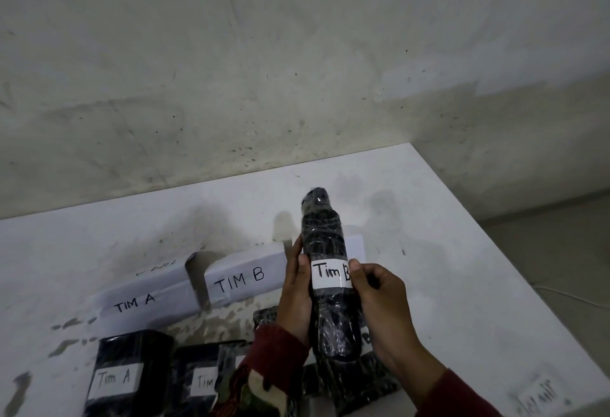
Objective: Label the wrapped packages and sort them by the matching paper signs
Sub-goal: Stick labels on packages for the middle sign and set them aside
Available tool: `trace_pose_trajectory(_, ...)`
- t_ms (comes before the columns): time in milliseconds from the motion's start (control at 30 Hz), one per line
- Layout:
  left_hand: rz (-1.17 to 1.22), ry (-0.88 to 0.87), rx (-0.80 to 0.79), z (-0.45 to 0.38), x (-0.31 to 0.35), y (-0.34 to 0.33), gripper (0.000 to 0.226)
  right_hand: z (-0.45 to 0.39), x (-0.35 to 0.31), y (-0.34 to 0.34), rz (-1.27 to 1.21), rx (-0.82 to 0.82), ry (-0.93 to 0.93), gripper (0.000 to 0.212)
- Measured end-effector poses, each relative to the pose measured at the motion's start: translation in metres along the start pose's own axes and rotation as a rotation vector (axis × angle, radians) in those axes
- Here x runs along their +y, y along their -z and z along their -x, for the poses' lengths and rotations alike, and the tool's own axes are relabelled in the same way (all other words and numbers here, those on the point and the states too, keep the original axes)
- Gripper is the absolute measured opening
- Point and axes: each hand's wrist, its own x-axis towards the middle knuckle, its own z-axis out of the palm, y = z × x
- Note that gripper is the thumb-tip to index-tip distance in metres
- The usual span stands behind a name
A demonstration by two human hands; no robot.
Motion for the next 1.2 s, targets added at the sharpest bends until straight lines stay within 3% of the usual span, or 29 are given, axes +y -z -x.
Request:
trace_pose_trajectory(333,0.012,0.096,0.074,-0.001,-0.003,0.000,0.041,-0.001,-0.003,-0.005,-0.016,-0.042,-0.037,0.022)
trace_pose_trajectory(500,0.108,0.221,0.104,0.000,0.003,0.000,0.057,0.002,0.001,-0.002,-0.127,-0.213,-0.082,0.049)
trace_pose_trajectory(667,0.120,0.212,-0.020,0.006,0.011,0.002,0.058,0.001,0.002,0.001,-0.156,-0.309,0.027,0.041)
trace_pose_trajectory(867,0.028,0.198,0.055,0.003,0.008,0.006,0.063,-0.002,0.011,-0.005,-0.098,-0.208,0.079,0.011)
trace_pose_trajectory(1067,-0.058,0.167,0.100,0.005,-0.004,0.010,0.051,0.000,0.015,-0.006,0.001,-0.134,0.140,0.019)
trace_pose_trajectory(1200,-0.097,0.092,0.093,0.011,-0.006,0.006,0.045,0.002,0.012,-0.006,0.045,-0.211,0.131,0.025)
